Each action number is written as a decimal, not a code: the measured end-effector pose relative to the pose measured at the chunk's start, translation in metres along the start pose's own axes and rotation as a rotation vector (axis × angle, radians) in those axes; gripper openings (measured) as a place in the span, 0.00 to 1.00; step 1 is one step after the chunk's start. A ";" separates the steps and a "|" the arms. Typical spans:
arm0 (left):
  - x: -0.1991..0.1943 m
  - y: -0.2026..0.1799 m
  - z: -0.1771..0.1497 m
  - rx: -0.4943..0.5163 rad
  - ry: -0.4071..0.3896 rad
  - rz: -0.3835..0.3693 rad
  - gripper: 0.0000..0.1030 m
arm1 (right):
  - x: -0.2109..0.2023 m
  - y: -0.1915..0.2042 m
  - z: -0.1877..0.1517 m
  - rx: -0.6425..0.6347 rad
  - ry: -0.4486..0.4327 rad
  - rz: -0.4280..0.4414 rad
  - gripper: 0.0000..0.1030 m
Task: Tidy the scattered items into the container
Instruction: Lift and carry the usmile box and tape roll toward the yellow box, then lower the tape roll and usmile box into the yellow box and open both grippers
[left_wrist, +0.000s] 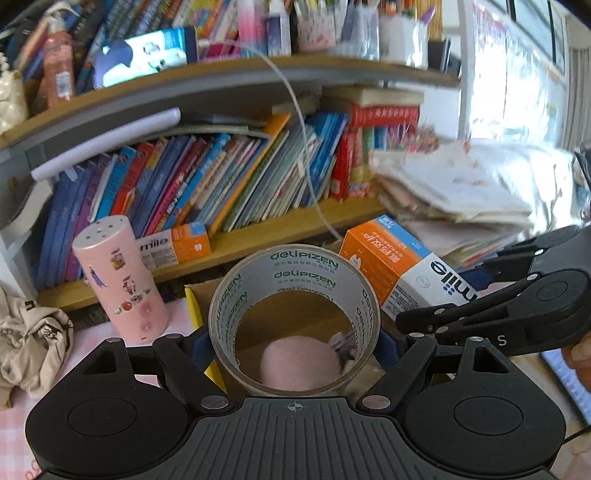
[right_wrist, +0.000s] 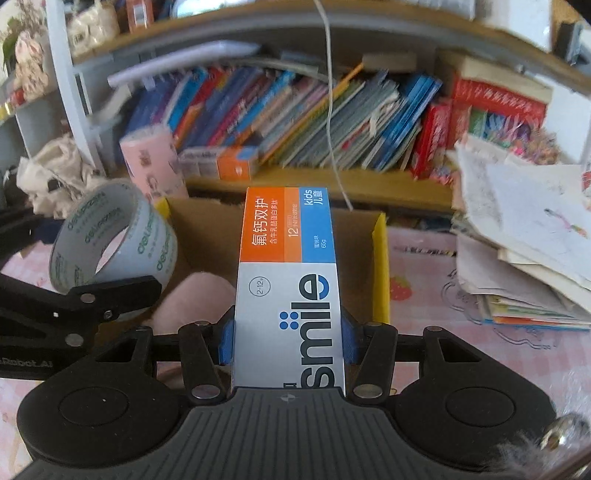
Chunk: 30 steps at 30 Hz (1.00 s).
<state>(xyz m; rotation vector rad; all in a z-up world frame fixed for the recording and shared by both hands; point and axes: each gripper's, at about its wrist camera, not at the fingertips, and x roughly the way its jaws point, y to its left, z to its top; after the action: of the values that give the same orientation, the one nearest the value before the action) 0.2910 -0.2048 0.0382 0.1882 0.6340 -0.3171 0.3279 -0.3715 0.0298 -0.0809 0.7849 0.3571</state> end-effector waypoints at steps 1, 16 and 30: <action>0.006 -0.001 0.001 0.010 0.012 0.004 0.82 | 0.008 -0.001 0.002 -0.010 0.021 -0.001 0.49; 0.059 0.003 -0.001 0.120 0.132 0.069 0.82 | 0.061 0.002 0.021 -0.118 0.129 0.005 0.49; 0.052 -0.010 -0.008 0.258 0.105 0.080 0.90 | 0.068 0.003 0.025 -0.184 0.145 0.012 0.49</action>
<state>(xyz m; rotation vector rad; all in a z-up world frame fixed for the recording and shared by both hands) 0.3231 -0.2238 -0.0007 0.4787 0.6870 -0.3122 0.3882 -0.3437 -0.0004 -0.2769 0.8943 0.4376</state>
